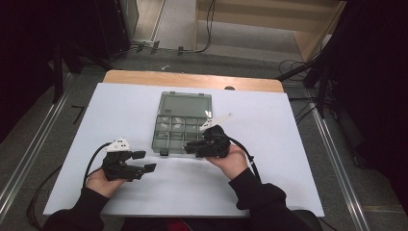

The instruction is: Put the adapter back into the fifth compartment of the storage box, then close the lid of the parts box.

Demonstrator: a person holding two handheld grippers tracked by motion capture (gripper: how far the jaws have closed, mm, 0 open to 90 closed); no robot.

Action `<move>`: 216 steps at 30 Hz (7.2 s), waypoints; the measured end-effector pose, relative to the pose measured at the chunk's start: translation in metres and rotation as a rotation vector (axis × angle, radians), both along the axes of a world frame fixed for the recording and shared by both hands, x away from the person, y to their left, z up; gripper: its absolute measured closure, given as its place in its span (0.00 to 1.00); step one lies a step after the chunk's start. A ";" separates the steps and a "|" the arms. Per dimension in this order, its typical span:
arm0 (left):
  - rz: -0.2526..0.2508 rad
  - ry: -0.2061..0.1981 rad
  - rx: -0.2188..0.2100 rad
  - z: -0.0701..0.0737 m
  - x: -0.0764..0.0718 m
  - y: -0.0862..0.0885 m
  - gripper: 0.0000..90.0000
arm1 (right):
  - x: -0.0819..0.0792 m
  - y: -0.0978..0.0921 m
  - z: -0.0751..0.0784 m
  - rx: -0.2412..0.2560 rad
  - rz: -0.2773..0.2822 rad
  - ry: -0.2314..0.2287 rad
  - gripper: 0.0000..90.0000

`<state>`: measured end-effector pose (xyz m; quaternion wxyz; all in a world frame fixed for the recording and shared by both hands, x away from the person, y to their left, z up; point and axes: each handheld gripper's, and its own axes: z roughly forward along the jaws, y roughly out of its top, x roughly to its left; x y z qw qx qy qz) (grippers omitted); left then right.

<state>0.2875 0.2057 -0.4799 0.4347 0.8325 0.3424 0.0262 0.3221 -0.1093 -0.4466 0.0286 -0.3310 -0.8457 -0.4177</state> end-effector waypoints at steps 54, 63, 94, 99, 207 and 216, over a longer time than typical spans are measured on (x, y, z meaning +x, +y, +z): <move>0.067 0.031 -0.022 -0.004 -0.010 0.007 0.33 | 0.049 0.070 -0.004 0.010 0.038 -0.015 0.83; 0.075 0.030 -0.019 -0.004 -0.013 0.010 0.33 | 0.054 0.079 -0.016 -0.012 0.040 0.000 0.83; 0.071 0.014 -0.027 0.000 -0.012 0.011 0.33 | 0.052 0.067 -0.005 0.021 0.061 -0.047 0.50; 0.057 0.007 -0.017 0.001 -0.009 0.006 0.33 | 0.051 0.058 -0.001 0.023 0.049 -0.062 0.47; 0.220 -0.003 0.074 0.025 0.148 -0.056 0.32 | 0.087 -0.049 -0.016 -0.006 -0.285 -0.083 0.39; 0.242 -0.023 0.087 0.025 0.161 -0.061 0.32 | 0.097 -0.048 -0.018 -0.029 -0.326 -0.083 0.39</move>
